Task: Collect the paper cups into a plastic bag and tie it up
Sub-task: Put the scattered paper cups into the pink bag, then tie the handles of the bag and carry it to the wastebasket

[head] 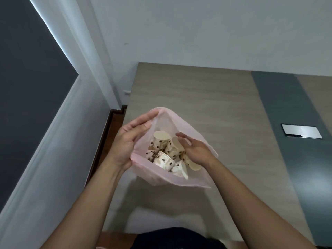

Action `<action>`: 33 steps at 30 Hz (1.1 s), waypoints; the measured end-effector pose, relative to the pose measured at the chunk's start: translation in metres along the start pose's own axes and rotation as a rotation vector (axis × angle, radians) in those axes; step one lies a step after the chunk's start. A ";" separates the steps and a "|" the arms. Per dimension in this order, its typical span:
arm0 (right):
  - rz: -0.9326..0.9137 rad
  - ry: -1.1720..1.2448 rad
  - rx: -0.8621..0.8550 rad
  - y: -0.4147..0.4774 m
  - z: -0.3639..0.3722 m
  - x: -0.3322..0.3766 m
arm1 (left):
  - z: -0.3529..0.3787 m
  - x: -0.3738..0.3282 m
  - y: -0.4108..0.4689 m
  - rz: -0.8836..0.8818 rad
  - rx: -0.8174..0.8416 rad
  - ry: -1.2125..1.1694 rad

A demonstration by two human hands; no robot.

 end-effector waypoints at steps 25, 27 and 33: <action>-0.530 -1.002 -0.341 -0.033 -0.091 -0.034 | -0.107 -0.022 0.061 0.028 -0.427 0.505; -0.542 -0.934 -0.306 -0.033 -0.092 -0.035 | -0.109 -0.022 0.058 -0.009 -0.485 0.383; -0.610 -0.790 -0.298 -0.017 -0.098 -0.042 | -0.117 -0.015 0.048 -0.216 -0.487 0.257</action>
Point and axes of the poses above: each hand's wrist, its own y-axis towards the middle knuckle, its own z-axis out of the palm, x = y × z, the point moved 6 cm from there along y, towards the middle knuckle, and after that the axes turned 11 degrees about -x, right-handed, at the moved point
